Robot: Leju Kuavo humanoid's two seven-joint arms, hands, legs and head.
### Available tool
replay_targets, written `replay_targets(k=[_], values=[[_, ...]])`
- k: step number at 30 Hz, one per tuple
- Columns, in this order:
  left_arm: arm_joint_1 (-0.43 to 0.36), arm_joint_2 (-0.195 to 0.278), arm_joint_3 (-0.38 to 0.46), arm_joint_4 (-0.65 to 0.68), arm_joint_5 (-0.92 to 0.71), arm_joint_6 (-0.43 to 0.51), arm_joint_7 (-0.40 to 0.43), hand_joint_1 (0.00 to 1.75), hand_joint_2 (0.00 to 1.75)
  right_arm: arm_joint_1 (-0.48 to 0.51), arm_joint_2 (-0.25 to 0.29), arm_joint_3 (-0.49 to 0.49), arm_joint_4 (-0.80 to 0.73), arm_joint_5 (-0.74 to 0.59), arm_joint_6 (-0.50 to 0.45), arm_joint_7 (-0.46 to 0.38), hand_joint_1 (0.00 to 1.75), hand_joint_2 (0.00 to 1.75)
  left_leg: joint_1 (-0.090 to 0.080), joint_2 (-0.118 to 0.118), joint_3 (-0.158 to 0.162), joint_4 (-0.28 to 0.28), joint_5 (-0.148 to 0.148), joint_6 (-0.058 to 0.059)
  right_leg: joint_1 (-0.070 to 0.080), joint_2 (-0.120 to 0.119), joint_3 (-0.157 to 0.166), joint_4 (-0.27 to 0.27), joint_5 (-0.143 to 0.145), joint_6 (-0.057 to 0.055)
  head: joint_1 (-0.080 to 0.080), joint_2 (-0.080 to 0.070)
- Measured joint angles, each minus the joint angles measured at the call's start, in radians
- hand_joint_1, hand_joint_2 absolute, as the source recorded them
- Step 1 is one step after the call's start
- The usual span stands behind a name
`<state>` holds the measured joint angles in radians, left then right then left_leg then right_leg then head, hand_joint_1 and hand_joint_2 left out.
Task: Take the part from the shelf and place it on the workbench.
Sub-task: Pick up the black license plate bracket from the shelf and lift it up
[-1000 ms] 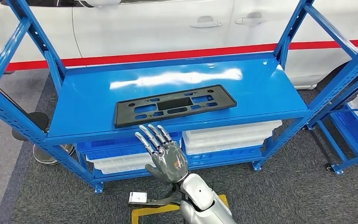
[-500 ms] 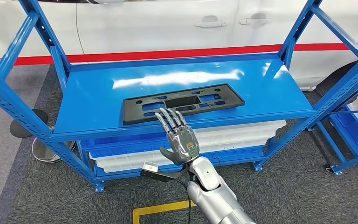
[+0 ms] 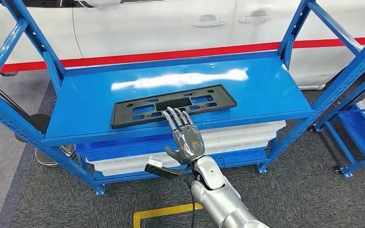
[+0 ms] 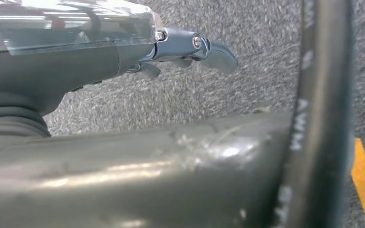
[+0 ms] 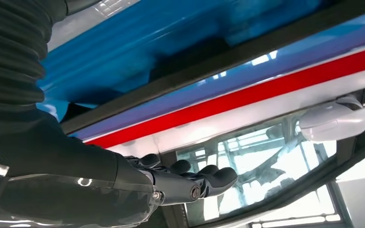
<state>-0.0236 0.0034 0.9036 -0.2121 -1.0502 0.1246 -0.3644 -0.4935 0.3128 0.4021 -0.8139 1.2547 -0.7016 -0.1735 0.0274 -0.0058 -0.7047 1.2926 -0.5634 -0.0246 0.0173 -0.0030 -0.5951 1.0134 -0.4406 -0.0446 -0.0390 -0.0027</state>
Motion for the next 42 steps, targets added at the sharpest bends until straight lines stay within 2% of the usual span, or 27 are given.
replay_targets(k=[1, 3, 5, 8, 9, 11, 13, 14, 15, 16, 17, 19, 20, 22, 24, 26, 28, 29, 30, 31, 33, 34, 35, 36, 39, 41, 42], values=[[0.000, 0.000, 0.000, 0.000, 0.000, 0.000, 0.000, 0.00, 0.00, -0.001, 0.000, 0.000, 0.004, 0.000, 0.000, 0.002, 0.00, 1.75, -0.001, 0.000, 0.021, -0.043, 0.031, 0.002, 0.002, 0.000, 0.000, 0.005, -0.003, -0.001, 0.000, 0.000], [-0.001, 0.001, 0.001, 0.000, 0.000, 0.000, 0.000, 0.00, 0.00, -0.006, 0.000, 0.000, 0.011, 0.000, 0.000, 0.006, 0.00, 1.75, -0.005, 0.001, 0.082, -0.168, 0.083, 0.012, 0.006, 0.001, -0.003, 0.019, -0.010, 0.002, 0.000, 0.000], [-0.004, 0.002, 0.002, 0.000, -0.001, -0.001, 0.000, 0.00, 0.00, -0.010, 0.000, 0.000, 0.017, 0.001, 0.000, 0.008, 0.00, 1.75, -0.010, 0.001, 0.111, -0.230, 0.095, 0.022, 0.009, 0.001, -0.008, 0.029, -0.014, 0.009, 0.000, 0.000], [-0.003, 0.002, 0.007, 0.000, -0.002, -0.004, -0.001, 0.00, 0.00, -0.012, 0.000, 0.000, 0.025, 0.003, 0.000, 0.013, 0.00, 1.75, -0.008, 0.001, 0.112, -0.239, 0.101, 0.035, 0.009, 0.003, -0.012, 0.033, -0.015, 0.022, 0.000, 0.000], [-0.003, 0.001, 0.009, 0.000, -0.003, -0.005, -0.001, 0.00, 0.00, -0.013, 0.000, 0.000, 0.026, 0.003, 0.000, 0.014, 0.00, 1.75, -0.005, 0.001, 0.114, -0.244, 0.105, 0.040, 0.008, 0.004, -0.017, 0.045, -0.024, 0.029, 0.000, 0.000], [-0.005, 0.000, 0.012, 0.000, -0.006, -0.008, -0.001, 0.00, 0.00, -0.015, 0.000, 0.000, 0.028, 0.003, 0.000, 0.016, 0.00, 1.75, 0.001, 0.003, 0.115, -0.251, 0.110, 0.047, 0.000, 0.006, -0.053, 0.119, -0.070, 0.045, 0.000, 0.000], [-0.005, 0.000, 0.014, 0.000, -0.006, -0.008, -0.001, 0.00, 0.00, -0.014, -0.002, 0.000, 0.033, 0.003, 0.000, 0.016, 0.00, 1.75, 0.003, 0.003, 0.113, -0.252, 0.111, 0.049, -0.014, 0.005, -0.117, 0.244, -0.124, 0.061, 0.000, 0.000], [-0.004, -0.001, 0.015, 0.000, -0.006, -0.009, -0.001, 0.00, 0.00, -0.012, -0.003, 0.000, 0.036, 0.003, 0.000, 0.016, 0.00, 1.75, 0.004, 0.003, 0.112, -0.252, 0.111, 0.048, -0.021, 0.005, -0.138, 0.283, -0.132, 0.068, 0.000, 0.000], [-0.003, -0.001, 0.015, 0.000, -0.006, -0.009, -0.001, 0.00, 0.00, -0.011, -0.004, 0.000, 0.039, 0.003, 0.000, 0.016, 0.00, 1.75, 0.005, 0.002, 0.112, -0.252, 0.110, 0.047, -0.027, 0.004, -0.145, 0.292, -0.123, 0.073, 0.000, 0.000], [-0.003, -0.001, 0.015, 0.000, -0.006, -0.009, -0.002, 0.00, 0.00, -0.010, -0.005, 0.000, 0.041, 0.003, 0.000, 0.016, 0.00, 1.75, 0.007, 0.002, 0.114, -0.252, 0.109, 0.045, -0.032, 0.004, -0.131, 0.262, -0.097, 0.076, 0.000, 0.000], [-0.003, -0.001, 0.016, 0.000, -0.006, -0.009, -0.002, 0.00, 0.00, -0.011, -0.005, 0.000, 0.042, 0.004, 0.000, 0.016, 0.00, 1.75, 0.009, 0.001, 0.116, -0.252, 0.108, 0.042, -0.036, 0.003, -0.098, 0.196, -0.059, 0.078, 0.000, 0.000], [-0.004, -0.001, 0.016, 0.000, -0.006, -0.009, -0.002, 0.00, 0.00, -0.013, -0.005, 0.000, 0.043, 0.004, 0.000, 0.016, 0.00, 1.75, 0.010, 0.000, 0.120, -0.253, 0.106, 0.032, -0.036, 0.004, -0.033, 0.066, -0.011, 0.075, 0.000, 0.000], [-0.004, -0.001, 0.016, 0.000, -0.006, -0.009, -0.002, 0.00, 0.00, -0.014, -0.005, 0.000, 0.043, 0.004, 0.000, 0.016, 0.00, 1.75, 0.010, 0.000, 0.121, -0.254, 0.105, 0.024, -0.033, 0.004, -0.015, 0.026, -0.002, 0.071, 0.000, 0.000], [-0.005, -0.002, 0.016, 0.000, -0.006, -0.009, -0.003, 0.00, 0.00, -0.013, -0.005, 0.000, 0.044, 0.005, 0.000, 0.017, 0.00, 1.75, 0.010, 0.000, 0.123, -0.261, 0.105, 0.006, -0.025, 0.006, -0.012, 0.013, -0.006, 0.057, 0.000, 0.000], [-0.005, -0.002, 0.016, -0.001, -0.006, -0.009, -0.004, 0.00, 0.00, -0.013, -0.005, 0.001, 0.044, 0.006, 0.000, 0.018, 0.00, 1.75, 0.013, 0.001, 0.125, -0.259, 0.100, -0.006, -0.027, 0.007, -0.003, 0.000, -0.003, 0.040, 0.000, 0.000], [-0.006, -0.002, 0.016, -0.001, -0.006, -0.009, -0.004, 0.00, 0.00, -0.014, -0.003, 0.002, 0.045, 0.006, -0.001, 0.018, 0.00, 1.75, 0.014, 0.003, 0.096, -0.190, 0.062, -0.007, -0.029, 0.005, 0.012, -0.014, -0.003, 0.023, 0.000, 0.000], [-0.005, -0.002, 0.016, 0.000, -0.006, -0.009, -0.004, 0.00, 0.00, -0.012, -0.003, 0.005, 0.049, 0.008, 0.000, 0.018, 0.00, 1.75, 0.012, 0.003, 0.029, -0.057, 0.007, -0.004, -0.021, 0.003, 0.020, -0.015, -0.010, 0.011, 0.000, 0.000], [-0.003, -0.002, 0.016, 0.000, -0.006, -0.009, -0.004, 0.00, 0.00, -0.010, -0.003, 0.006, 0.052, 0.008, 0.000, 0.018, 0.00, 1.75, 0.011, 0.003, -0.001, -0.005, -0.007, -0.003, -0.016, 0.003, 0.024, -0.014, -0.014, 0.008, 0.000, 0.000], [-0.002, -0.003, 0.016, 0.000, -0.005, -0.009, -0.004, 0.00, 0.00, -0.008, -0.003, 0.007, 0.055, 0.009, 0.000, 0.019, 0.00, 1.75, 0.010, 0.003, -0.017, 0.015, -0.001, -0.002, -0.012, 0.003, 0.028, -0.012, -0.019, 0.006, 0.000, 0.000], [-0.001, -0.003, 0.017, 0.000, -0.005, -0.009, -0.004, 0.00, 0.00, -0.007, -0.003, 0.007, 0.057, 0.010, 0.000, 0.021, 0.00, 1.75, 0.009, 0.003, -0.013, -0.004, 0.024, 0.000, -0.009, 0.004, 0.033, -0.010, -0.024, 0.006, 0.000, 0.000], [-0.001, -0.004, 0.017, 0.000, -0.004, -0.009, -0.004, 0.00, 0.00, -0.006, -0.003, 0.008, 0.060, 0.012, 0.000, 0.025, 0.00, 1.75, 0.005, 0.004, 0.039, -0.125, 0.096, 0.010, -0.006, 0.005, 0.044, -0.002, -0.039, 0.010, 0.000, 0.000], [-0.001, -0.004, 0.017, 0.000, -0.004, -0.009, -0.005, 0.00, 0.00, -0.007, -0.003, 0.008, 0.061, 0.013, 0.000, 0.027, 0.00, 1.75, 0.002, 0.004, 0.067, -0.185, 0.117, 0.015, -0.004, 0.005, 0.047, 0.003, -0.047, 0.014, 0.000, 0.000], [-0.002, -0.005, 0.017, 0.000, -0.004, -0.009, -0.005, 0.00, 0.00, -0.007, -0.003, 0.008, 0.061, 0.014, 0.000, 0.028, 0.00, 1.75, -0.002, 0.004, 0.085, -0.223, 0.126, 0.020, -0.004, 0.005, 0.048, 0.007, -0.053, 0.019, 0.000, 0.000], [-0.002, -0.005, 0.017, 0.000, -0.004, -0.009, -0.005, 0.00, 0.00, -0.007, -0.003, 0.008, 0.061, 0.015, 0.000, 0.029, 0.00, 1.75, -0.006, 0.004, 0.091, -0.239, 0.122, 0.024, -0.003, 0.005, 0.047, 0.010, -0.055, 0.025, 0.000, 0.000], [0.000, -0.007, 0.017, 0.000, -0.004, -0.009, -0.006, 0.00, 0.00, -0.007, -0.003, 0.009, 0.061, 0.016, -0.001, 0.030, 0.00, 1.75, -0.005, 0.001, 0.103, -0.253, 0.118, 0.037, -0.004, 0.006, 0.044, 0.026, -0.054, 0.040, 0.000, 0.000], [-0.001, -0.009, 0.017, -0.001, -0.004, -0.010, -0.006, 0.00, 0.00, -0.010, -0.003, 0.010, 0.061, 0.016, -0.001, 0.030, 0.00, 1.75, -0.001, 0.001, 0.119, -0.262, 0.114, 0.047, -0.009, 0.006, 0.009, 0.092, -0.069, 0.051, 0.000, 0.000], [-0.002, -0.009, 0.017, -0.001, -0.004, -0.010, -0.006, 0.00, 0.00, -0.011, -0.004, 0.010, 0.061, 0.016, -0.001, 0.030, 0.00, 1.75, -0.001, 0.001, 0.125, -0.264, 0.110, 0.050, -0.013, 0.006, -0.027, 0.149, -0.086, 0.058, 0.000, 0.000]])
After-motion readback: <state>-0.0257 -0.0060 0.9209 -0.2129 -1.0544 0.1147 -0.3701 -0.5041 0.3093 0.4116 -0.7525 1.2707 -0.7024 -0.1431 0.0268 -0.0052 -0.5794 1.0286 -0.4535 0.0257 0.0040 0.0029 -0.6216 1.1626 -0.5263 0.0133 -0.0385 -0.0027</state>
